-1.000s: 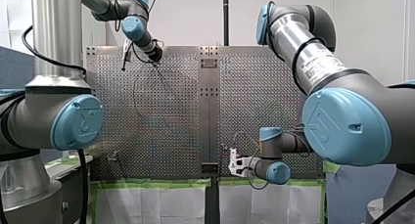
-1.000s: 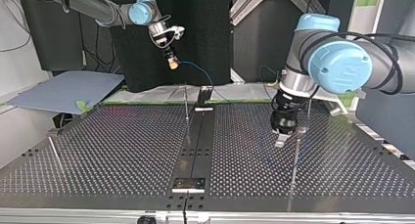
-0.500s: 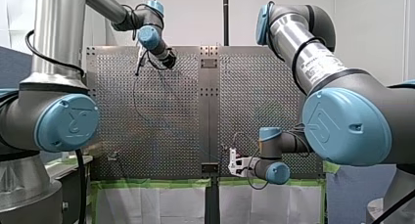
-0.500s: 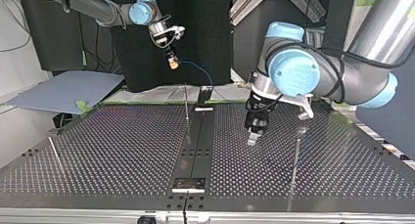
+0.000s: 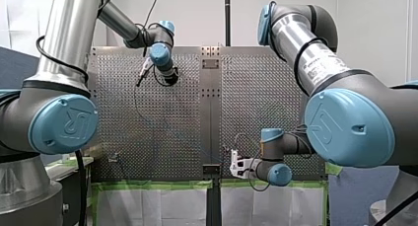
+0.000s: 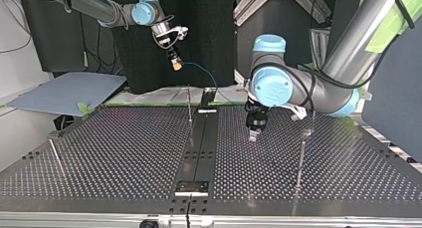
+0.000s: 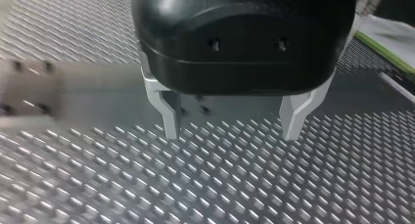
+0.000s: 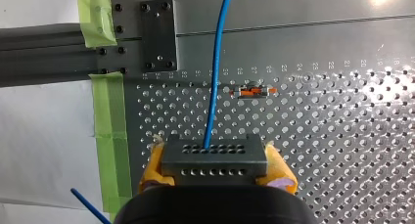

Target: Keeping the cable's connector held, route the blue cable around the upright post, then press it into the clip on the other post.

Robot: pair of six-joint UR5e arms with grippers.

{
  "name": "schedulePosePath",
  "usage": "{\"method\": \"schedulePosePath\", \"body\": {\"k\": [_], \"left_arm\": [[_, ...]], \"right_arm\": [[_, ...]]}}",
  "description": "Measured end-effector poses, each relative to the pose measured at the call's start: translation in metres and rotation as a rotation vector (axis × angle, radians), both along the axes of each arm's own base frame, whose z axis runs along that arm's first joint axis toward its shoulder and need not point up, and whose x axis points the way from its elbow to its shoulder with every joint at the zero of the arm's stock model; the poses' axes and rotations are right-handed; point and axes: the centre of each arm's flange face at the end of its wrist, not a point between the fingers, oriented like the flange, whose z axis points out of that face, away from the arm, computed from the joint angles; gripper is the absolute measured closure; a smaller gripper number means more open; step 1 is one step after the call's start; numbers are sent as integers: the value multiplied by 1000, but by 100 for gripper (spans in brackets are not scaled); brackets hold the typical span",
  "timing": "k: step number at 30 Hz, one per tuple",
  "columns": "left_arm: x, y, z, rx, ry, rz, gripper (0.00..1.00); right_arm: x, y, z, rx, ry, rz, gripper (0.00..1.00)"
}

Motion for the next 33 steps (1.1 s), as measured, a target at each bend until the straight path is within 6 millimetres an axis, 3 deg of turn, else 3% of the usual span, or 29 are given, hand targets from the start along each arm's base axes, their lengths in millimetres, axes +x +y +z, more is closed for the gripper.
{"method": "schedulePosePath", "body": {"k": [7, 15, 25, 33], "left_arm": [[18, 9, -19, 52, -20, 73, 0], [30, 15, -17, 45, -86, 126, 0], [46, 9, -15, 44, -150, 117, 0], [63, 9, -41, 148, -107, 163, 0]], "right_arm": [[0, 0, 0, 0, 0, 0, 100], [0, 0, 0, -1, 0, 1, 100], [0, 0, 0, 0, 0, 0, 100], [0, 0, 0, 0, 0, 0, 100]]}}
